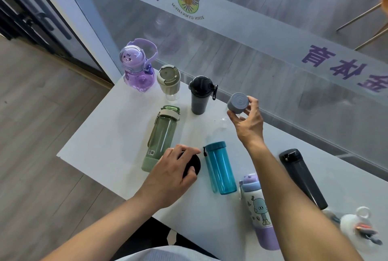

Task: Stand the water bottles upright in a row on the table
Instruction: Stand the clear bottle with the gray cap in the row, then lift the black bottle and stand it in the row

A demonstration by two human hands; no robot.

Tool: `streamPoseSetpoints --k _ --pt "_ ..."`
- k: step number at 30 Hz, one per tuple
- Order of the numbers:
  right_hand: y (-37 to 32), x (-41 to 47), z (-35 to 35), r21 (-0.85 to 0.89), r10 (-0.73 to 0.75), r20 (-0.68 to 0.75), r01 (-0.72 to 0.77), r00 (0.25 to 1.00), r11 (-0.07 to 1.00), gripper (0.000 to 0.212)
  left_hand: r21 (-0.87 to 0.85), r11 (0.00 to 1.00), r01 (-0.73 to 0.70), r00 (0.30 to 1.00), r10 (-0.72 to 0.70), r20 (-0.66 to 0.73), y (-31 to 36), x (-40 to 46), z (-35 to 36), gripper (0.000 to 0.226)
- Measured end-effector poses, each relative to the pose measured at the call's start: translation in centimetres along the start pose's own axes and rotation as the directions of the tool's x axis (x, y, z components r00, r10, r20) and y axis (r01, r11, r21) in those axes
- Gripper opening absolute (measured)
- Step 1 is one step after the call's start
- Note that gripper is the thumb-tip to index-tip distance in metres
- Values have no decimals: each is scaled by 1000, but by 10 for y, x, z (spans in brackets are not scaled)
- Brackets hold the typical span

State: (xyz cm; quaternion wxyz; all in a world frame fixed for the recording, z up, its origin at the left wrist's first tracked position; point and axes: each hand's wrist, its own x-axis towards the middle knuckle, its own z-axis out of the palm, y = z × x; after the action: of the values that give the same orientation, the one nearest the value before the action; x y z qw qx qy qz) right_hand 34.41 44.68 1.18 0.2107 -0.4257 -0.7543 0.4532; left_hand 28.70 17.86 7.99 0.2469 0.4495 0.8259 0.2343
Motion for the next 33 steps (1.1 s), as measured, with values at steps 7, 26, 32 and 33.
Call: streamPoseSetpoints --k 7,26,32,33 --pt "1 -3 -2 -22 50 -17 -51 999 998 74 -17 1000 -18 1000 18 -16 -5 -1 -3 48" --pt "-33 -190 20 -140 32 350 18 936 990 68 -107 975 -195 981 194 -21 -21 -4 -21 79" --pt "-46 -201 14 6 90 142 -92 986 996 62 -195 944 -266 964 264 -37 3 6 -27 77" --pt "-47 -201 11 14 94 114 -97 989 995 62 -202 937 -284 958 284 -28 7 9 -28 77"
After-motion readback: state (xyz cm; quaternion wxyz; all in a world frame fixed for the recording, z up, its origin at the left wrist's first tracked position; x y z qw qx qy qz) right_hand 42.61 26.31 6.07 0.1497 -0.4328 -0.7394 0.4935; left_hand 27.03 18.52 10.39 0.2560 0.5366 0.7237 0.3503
